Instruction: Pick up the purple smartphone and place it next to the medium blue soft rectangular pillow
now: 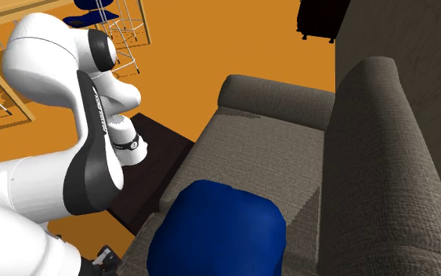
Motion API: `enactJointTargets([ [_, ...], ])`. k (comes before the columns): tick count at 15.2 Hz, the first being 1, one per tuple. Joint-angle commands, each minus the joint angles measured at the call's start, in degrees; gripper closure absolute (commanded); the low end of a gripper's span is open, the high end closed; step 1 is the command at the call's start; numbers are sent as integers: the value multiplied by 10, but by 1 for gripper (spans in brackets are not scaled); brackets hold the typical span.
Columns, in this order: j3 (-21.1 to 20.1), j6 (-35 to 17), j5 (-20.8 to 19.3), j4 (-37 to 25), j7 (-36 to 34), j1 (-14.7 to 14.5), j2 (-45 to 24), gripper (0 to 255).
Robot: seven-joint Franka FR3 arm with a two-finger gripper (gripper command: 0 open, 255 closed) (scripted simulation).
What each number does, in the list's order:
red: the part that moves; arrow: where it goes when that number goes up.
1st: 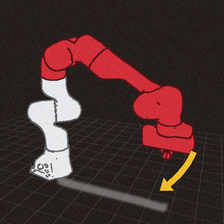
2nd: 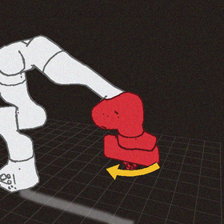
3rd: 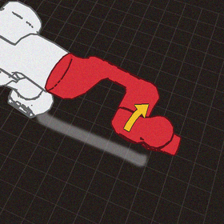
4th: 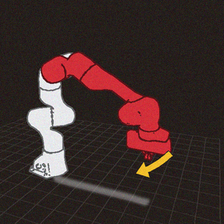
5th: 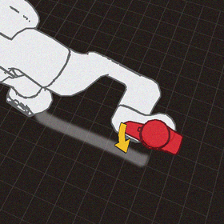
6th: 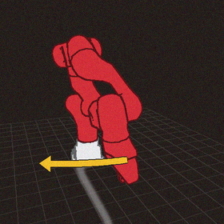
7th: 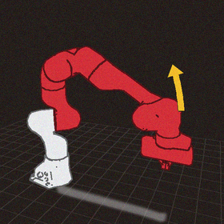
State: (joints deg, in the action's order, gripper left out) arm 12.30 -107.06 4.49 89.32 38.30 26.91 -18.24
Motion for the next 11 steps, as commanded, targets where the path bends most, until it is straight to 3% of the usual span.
enactJointTargets([
  [1, 0, -16, 1, 14, 1, 0, -1, 255],
  [11, -3, -85, 6, 67, 5, 0, -19, 255],
])
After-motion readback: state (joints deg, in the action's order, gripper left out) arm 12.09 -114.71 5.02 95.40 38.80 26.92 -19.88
